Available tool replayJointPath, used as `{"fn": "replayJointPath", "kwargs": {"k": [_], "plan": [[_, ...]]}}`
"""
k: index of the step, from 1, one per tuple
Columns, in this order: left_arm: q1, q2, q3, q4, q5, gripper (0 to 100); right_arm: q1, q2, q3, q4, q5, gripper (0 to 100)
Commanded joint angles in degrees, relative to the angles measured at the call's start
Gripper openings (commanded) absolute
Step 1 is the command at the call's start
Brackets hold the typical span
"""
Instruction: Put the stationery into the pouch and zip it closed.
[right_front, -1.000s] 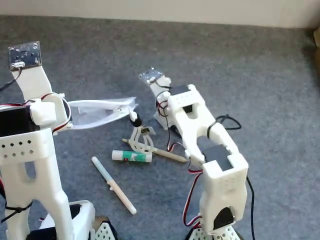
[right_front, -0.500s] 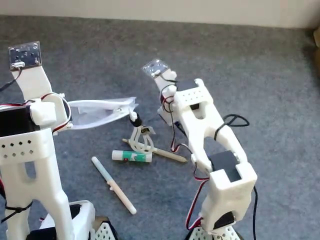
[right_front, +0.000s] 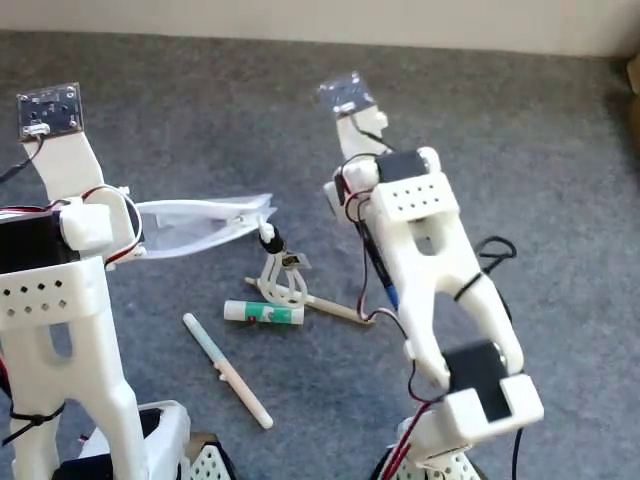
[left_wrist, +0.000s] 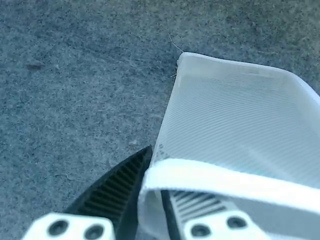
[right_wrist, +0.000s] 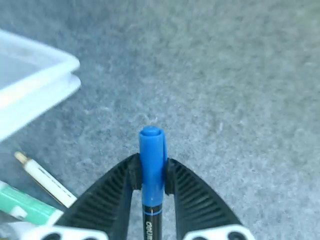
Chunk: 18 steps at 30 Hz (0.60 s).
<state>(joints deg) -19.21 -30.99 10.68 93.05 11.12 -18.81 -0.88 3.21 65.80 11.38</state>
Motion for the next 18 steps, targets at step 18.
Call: {"fn": "replayJointPath", "kwargs": {"k": [18], "plan": [[-0.75,0.22,0.22,-1.05,-0.26,1,-6.37,-41.63,14.2,1.27,-2.9,0.8]]}}
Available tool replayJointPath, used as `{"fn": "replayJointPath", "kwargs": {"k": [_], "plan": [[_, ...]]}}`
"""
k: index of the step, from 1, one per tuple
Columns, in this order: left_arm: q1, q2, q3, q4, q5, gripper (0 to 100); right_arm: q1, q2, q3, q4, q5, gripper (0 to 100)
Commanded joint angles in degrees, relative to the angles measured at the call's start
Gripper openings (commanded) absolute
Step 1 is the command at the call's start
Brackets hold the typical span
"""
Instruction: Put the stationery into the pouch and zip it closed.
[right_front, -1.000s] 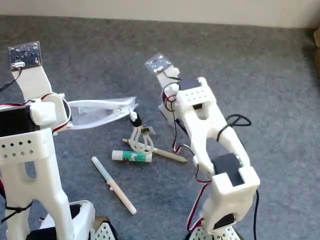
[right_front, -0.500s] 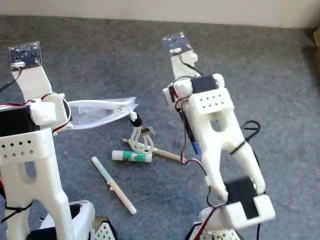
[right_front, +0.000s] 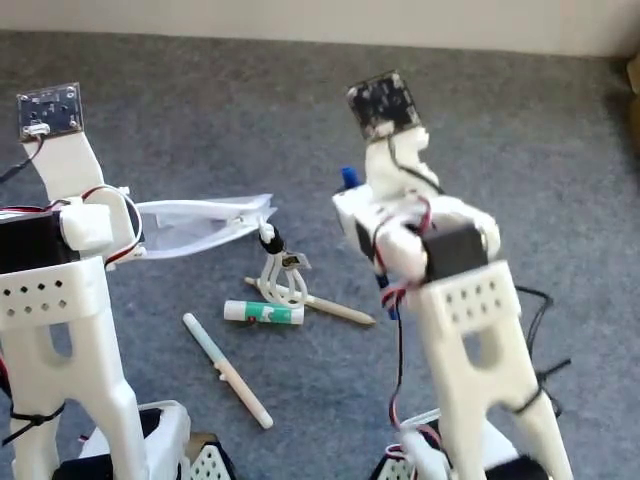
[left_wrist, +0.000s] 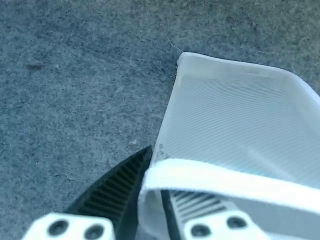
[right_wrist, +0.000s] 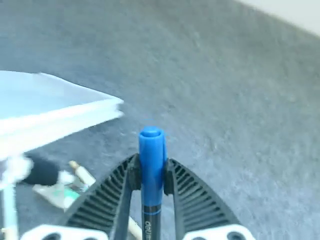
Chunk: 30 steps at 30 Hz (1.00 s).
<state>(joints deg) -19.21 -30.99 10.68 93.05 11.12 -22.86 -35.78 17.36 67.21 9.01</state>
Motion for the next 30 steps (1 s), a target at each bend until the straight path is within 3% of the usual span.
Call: {"fn": "replayJointPath", "kwargs": {"k": [1,13,30], "plan": [[-0.75,0.22,0.22,-1.05,-0.26,1,-3.3,-8.57,0.66,-0.13,-0.53,0.8],[-0.75,0.22,0.22,-0.79,-0.26,1,-15.52,-25.54,2.24,-3.47,-0.53,0.8],[-0.75,0.22,0.22,-0.79,-0.26,1,-24.84,-26.68,2.24,-19.21,-0.53,0.8]]}}
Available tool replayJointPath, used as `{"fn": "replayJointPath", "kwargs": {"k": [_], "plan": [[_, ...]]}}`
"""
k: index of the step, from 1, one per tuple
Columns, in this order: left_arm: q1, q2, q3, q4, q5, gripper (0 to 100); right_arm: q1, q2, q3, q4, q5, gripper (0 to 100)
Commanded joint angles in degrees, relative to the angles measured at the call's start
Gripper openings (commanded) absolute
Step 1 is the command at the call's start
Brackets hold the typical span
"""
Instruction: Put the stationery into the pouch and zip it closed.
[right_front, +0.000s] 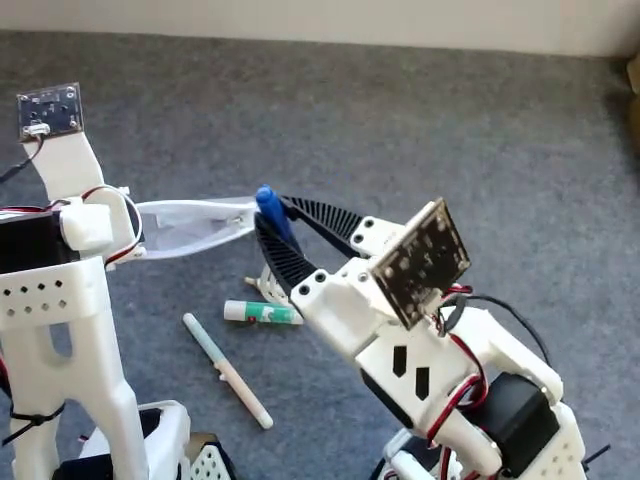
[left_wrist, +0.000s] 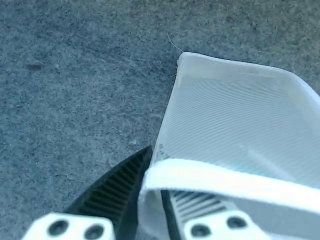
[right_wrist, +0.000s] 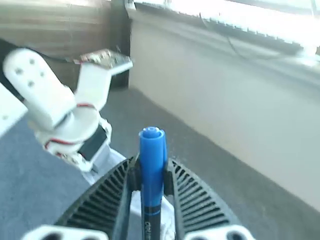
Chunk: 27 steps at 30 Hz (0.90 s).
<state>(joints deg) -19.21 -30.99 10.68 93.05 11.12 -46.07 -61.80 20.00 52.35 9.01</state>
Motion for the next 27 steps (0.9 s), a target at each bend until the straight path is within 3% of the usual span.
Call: {"fn": "replayJointPath", "kwargs": {"k": [1,15,18,24,27], "plan": [[-0.75,0.22,0.22,-0.79,-0.26,1,-2.33,-0.66,-0.4,-5.41,-0.53,0.8],[-0.75,0.22,0.22,-0.79,-0.26,1,-12.53,-0.48,1.19,-20.0,-0.09,0.8],[-0.75,0.22,0.22,-0.79,-0.26,1,-13.41,-0.48,6.81,-29.93,0.26,0.8],[-0.75,0.22,0.75,-1.14,-0.35,1,-13.41,-0.48,21.85,-50.77,11.34,0.8],[-0.75,0.22,1.36,-1.58,-0.44,1,-13.32,-0.48,26.51,-56.66,12.57,0.8]]}}
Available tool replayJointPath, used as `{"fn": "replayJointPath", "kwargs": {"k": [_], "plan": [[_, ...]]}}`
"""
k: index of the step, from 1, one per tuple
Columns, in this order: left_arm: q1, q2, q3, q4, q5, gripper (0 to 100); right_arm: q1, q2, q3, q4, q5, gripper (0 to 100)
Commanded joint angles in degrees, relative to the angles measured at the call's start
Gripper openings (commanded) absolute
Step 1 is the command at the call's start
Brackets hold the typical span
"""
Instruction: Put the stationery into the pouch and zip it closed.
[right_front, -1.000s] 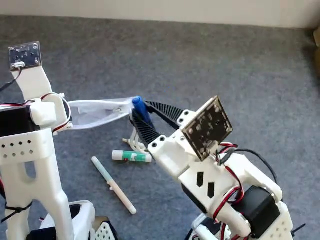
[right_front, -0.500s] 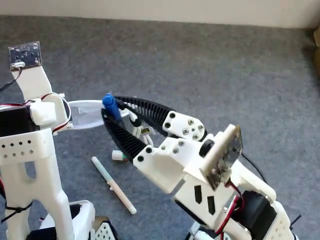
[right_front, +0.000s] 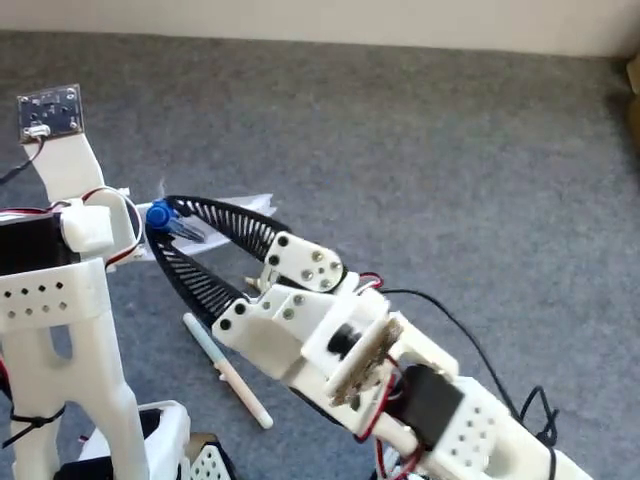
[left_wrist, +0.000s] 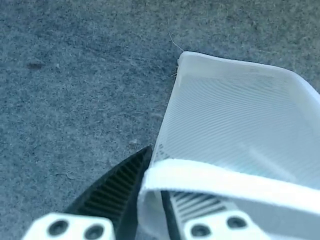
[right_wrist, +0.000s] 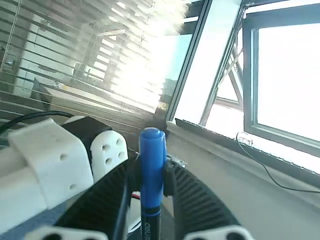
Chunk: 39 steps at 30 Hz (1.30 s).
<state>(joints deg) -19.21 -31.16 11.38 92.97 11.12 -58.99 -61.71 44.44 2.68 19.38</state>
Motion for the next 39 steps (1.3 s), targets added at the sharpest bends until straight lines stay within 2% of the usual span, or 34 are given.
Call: {"fn": "replayJointPath", "kwargs": {"k": [1,16,29,34,39], "plan": [[-0.75,0.4,0.66,-1.58,-0.44,1,-0.31,-0.57,3.03,-8.48,2.37,0.8],[-0.75,0.4,0.66,-1.67,-0.44,1,2.59,-0.57,18.24,-21.41,2.37,0.8],[-0.75,0.4,0.66,-1.58,-0.44,1,2.59,-0.92,21.85,-20.88,2.37,1.7],[-0.75,0.4,0.66,-1.85,-0.44,1,2.59,-0.84,21.93,-20.79,2.37,10.5],[-0.75,0.4,0.66,-1.85,-0.44,1,2.68,-1.1,21.85,-17.98,2.37,10.6]]}}
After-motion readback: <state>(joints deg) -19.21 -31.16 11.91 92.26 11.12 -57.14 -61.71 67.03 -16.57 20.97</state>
